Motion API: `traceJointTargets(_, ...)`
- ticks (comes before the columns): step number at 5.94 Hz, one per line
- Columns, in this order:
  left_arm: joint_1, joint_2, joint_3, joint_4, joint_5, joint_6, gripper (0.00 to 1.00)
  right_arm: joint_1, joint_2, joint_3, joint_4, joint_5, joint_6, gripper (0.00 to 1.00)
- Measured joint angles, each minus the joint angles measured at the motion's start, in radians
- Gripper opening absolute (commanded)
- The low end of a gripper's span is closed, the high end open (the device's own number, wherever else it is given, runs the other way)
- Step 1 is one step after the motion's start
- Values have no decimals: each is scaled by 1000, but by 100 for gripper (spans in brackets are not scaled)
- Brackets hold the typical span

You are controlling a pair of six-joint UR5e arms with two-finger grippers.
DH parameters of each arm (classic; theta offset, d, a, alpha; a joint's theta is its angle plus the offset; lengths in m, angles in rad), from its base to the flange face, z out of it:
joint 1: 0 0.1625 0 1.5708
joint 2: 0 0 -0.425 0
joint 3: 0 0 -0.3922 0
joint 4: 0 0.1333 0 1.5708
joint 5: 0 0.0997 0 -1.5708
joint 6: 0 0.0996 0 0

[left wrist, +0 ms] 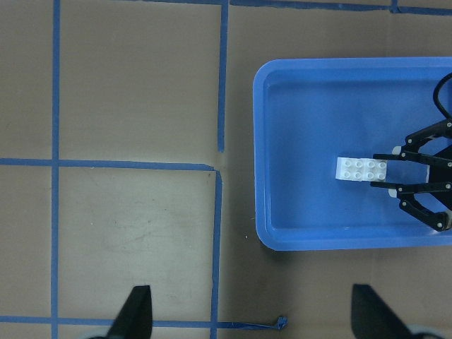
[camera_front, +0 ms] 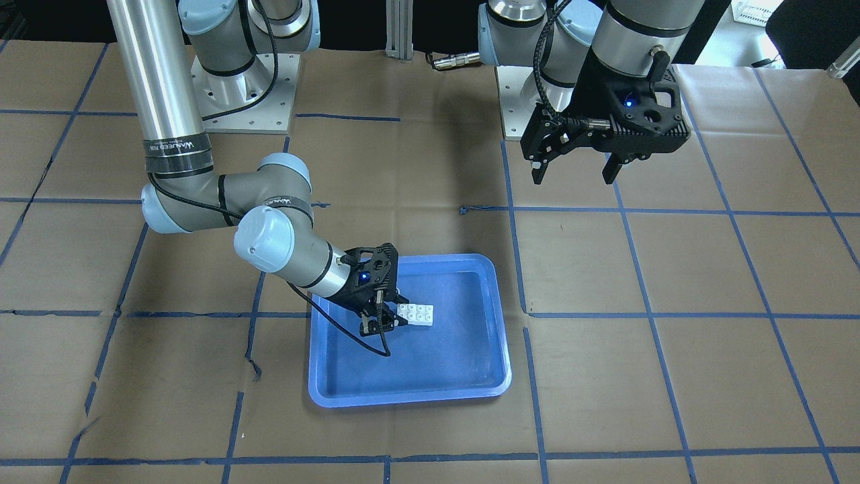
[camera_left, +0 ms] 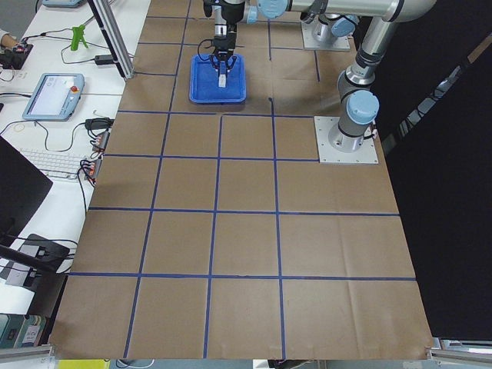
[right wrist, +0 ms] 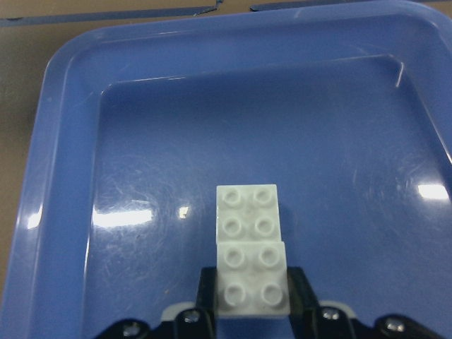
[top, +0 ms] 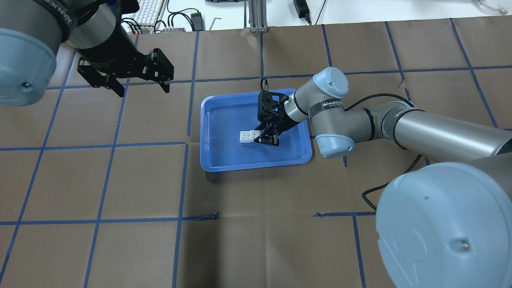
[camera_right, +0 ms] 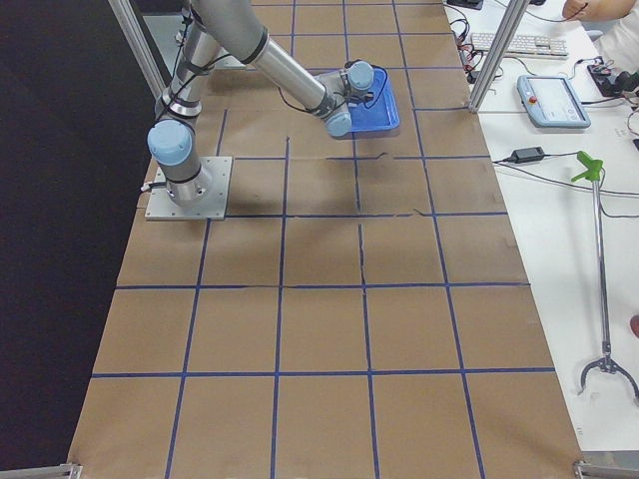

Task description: Assemble white blocks and place on blue tray

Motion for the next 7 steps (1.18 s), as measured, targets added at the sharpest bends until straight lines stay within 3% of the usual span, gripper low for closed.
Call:
traceJointTargets(3,0,1,-2,8,1,-1,99,0,8,1,0,1,0,42)
traceJointTargets(5,-1,2,-4,9,1,-1,99,0,10,1,1,1,0,51)
traceJointTargets(7,-1,2,-5,9,1,-1,99,0,10,0,-2,1,0,50)
